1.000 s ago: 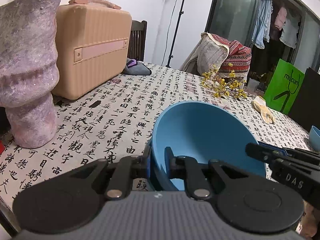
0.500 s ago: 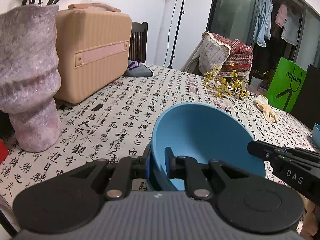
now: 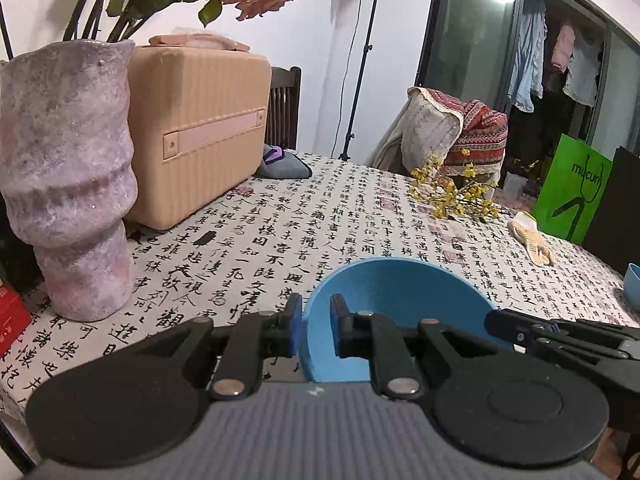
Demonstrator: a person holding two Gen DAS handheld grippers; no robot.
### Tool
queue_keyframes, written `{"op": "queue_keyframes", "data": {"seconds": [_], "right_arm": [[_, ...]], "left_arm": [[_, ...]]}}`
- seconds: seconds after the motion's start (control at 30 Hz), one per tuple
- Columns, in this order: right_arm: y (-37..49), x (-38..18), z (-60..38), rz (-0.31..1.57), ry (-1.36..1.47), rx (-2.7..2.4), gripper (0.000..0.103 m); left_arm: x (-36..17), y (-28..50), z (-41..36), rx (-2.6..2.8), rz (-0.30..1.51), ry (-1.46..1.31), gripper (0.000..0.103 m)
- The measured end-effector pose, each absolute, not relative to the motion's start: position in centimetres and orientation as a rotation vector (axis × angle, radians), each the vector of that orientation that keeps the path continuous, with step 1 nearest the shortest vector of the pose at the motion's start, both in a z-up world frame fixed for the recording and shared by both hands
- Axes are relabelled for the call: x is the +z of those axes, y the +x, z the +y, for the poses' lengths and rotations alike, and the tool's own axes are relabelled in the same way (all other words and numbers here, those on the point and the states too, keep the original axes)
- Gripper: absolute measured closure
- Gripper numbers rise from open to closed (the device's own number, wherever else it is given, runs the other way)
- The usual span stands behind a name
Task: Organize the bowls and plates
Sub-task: 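Lower the held blue bowl into the other blue bowl and open both grippers, then pull both open grippers back from the stacked blue bowls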
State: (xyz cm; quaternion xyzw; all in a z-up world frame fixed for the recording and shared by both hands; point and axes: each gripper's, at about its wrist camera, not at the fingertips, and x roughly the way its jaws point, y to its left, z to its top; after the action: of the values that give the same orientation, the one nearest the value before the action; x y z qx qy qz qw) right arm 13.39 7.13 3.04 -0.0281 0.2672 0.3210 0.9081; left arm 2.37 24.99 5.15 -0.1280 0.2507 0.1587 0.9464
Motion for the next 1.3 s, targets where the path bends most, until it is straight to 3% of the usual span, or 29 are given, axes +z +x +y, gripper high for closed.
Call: {"op": "queue_keyframes", "data": {"seconds": [0.07, 0.23, 0.37, 0.43, 0.5, 0.57, 0.67, 1.3], "right_arm": [[13.4, 3.1, 6.9, 0.556, -0.046, 0.669, 0.095], [13.2, 3.8, 5.5, 0.532, -0.006, 0.667, 0.091], [13.0, 4.2, 4.3, 0.520, 0.018, 0.669, 0.059], [12.7, 4.2, 3.6, 0.516, 0.020, 0.673, 0.049], [12.5, 4.2, 3.1, 0.512, 0.018, 0.679, 0.030], [12.2, 4.2, 2.5, 0.504, 0.020, 0.686, 0.014], [11.6, 4.1, 1.8, 0.493, 0.020, 0.699, 0.000], [6.5, 0.4, -7.3, 0.381, 0.006, 0.526, 0.000]], "left_arm": [[5.2, 2.4, 24.8, 0.316, 0.511, -0.259, 0.085], [5.6, 2.2, 24.2, 0.304, 0.495, -0.246, 0.059], [5.7, 1.9, 23.6, 0.299, 0.488, -0.232, 0.036], [5.8, 1.6, 23.5, 0.302, 0.483, -0.228, 0.023], [5.8, 1.1, 23.3, 0.302, 0.466, -0.225, 0.016], [5.9, 0.6, 23.4, 0.297, 0.446, -0.228, 0.001], [5.6, -0.6, 23.0, 0.294, 0.401, -0.224, 0.000], [0.9, -6.2, 17.8, 0.269, 0.255, -0.170, 0.000]]}}
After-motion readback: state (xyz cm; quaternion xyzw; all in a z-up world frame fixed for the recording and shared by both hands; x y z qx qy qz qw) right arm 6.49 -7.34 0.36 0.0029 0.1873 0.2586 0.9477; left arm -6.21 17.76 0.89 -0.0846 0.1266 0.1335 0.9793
